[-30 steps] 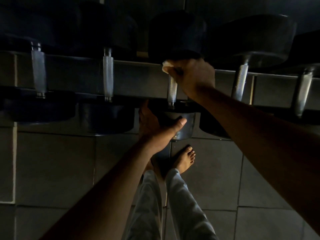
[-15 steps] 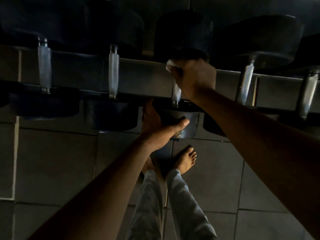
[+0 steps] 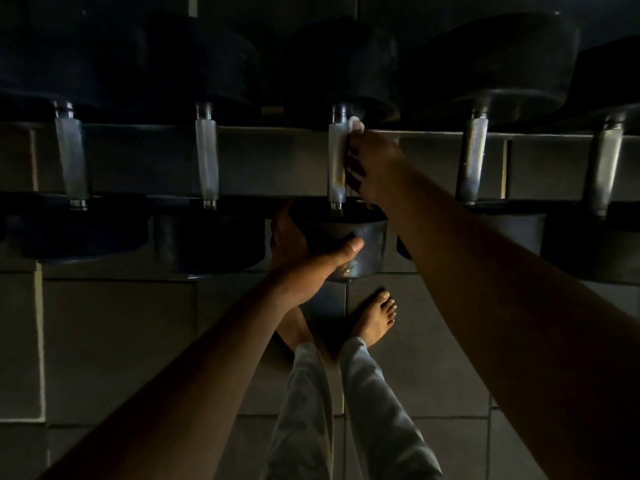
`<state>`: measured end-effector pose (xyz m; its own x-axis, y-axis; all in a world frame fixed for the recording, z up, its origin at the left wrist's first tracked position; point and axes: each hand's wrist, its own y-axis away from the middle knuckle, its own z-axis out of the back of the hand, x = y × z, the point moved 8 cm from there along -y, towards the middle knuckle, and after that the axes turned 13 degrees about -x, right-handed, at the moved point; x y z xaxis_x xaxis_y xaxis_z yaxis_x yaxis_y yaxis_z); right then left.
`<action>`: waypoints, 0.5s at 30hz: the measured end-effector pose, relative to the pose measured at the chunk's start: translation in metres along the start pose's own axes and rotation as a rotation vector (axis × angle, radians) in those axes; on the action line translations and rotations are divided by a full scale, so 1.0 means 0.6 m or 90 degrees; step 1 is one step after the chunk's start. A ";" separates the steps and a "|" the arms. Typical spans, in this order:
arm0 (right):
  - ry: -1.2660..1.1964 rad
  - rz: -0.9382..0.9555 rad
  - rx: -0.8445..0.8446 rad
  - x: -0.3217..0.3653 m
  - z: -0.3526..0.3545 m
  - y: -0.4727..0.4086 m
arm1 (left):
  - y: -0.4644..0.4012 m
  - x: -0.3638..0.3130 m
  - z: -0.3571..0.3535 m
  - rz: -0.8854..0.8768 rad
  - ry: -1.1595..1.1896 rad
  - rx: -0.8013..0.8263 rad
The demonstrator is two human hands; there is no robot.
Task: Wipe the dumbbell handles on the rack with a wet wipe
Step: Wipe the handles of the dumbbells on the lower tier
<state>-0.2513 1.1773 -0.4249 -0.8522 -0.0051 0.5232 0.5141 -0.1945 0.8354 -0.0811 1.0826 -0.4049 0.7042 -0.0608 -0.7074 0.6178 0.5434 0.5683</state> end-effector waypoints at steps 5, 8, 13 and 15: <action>0.047 -0.031 0.050 -0.005 0.003 -0.030 | -0.005 0.010 -0.003 -0.008 -0.008 0.000; 0.071 -0.016 0.097 -0.002 0.011 -0.031 | -0.005 0.008 -0.001 -0.017 0.000 -0.007; 0.132 0.055 0.122 0.009 0.016 -0.036 | 0.000 -0.001 -0.004 -0.025 0.008 0.012; 0.172 0.073 0.126 0.010 0.018 -0.038 | 0.000 -0.001 -0.002 -0.029 0.005 0.016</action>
<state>-0.2671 1.1926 -0.4392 -0.7690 -0.2804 0.5745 0.5944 0.0169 0.8040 -0.0819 1.0838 -0.4050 0.6726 -0.0781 -0.7358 0.6576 0.5190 0.5461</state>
